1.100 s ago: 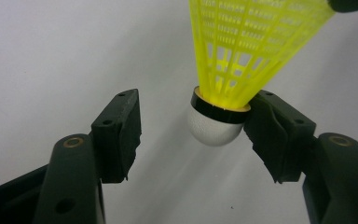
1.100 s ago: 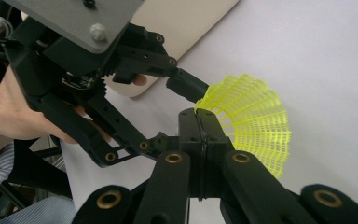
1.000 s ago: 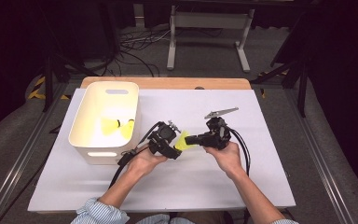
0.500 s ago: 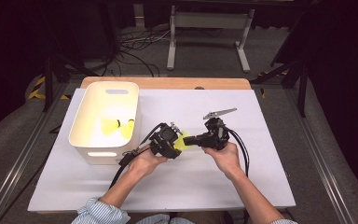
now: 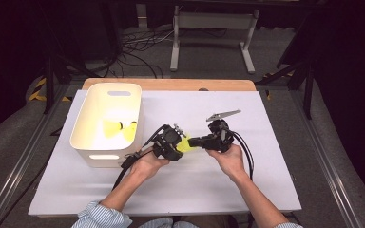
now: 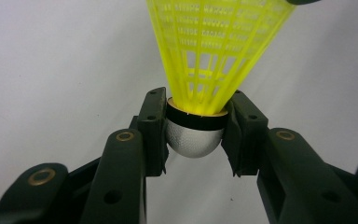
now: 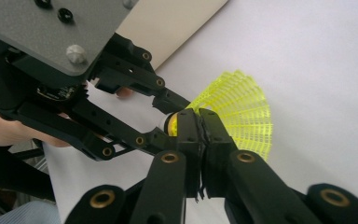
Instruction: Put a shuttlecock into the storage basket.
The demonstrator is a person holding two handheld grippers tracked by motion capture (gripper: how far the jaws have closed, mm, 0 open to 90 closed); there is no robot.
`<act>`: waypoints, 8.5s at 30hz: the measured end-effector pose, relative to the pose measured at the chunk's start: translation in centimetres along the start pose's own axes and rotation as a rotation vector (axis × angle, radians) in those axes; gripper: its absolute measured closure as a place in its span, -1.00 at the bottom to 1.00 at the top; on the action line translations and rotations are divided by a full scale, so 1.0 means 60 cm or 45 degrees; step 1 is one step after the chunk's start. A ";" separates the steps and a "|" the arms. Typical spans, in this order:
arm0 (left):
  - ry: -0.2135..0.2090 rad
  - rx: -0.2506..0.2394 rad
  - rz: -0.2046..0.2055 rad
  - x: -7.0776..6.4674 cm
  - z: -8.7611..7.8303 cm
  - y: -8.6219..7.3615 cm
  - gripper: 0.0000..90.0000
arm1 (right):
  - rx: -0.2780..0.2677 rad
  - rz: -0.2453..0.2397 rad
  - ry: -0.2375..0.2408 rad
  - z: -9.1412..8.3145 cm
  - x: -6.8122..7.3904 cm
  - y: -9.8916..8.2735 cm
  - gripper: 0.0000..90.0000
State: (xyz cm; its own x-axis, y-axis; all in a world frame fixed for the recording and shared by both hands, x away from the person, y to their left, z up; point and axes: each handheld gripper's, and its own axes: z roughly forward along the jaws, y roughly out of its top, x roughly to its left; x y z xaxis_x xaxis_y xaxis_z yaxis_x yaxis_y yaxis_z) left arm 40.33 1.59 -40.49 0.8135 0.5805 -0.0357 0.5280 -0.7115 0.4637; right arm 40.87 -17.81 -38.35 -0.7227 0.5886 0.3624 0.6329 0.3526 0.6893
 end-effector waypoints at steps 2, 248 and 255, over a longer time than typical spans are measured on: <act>0.000 -0.005 -0.012 0.000 -0.001 0.001 0.42 | 0.008 -0.004 -0.024 0.000 0.001 -0.001 0.81; 0.153 -0.013 -0.662 0.230 -0.224 -0.080 0.42 | -0.462 -0.085 -0.702 -0.147 -0.031 -0.277 -0.74; 0.180 0.010 -0.670 0.238 -0.220 -0.085 0.42 | -0.452 -0.088 -0.697 -0.146 -0.031 -0.277 -0.74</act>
State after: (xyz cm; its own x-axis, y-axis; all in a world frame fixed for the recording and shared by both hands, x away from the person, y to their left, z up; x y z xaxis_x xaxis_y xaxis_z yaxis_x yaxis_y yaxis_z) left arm 46.03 18.74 -31.67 0.3988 0.9060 -0.1417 0.8571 -0.3133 0.4089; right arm 29.26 -31.13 -44.97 -0.4530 0.8915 0.0026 0.3919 0.1965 0.8988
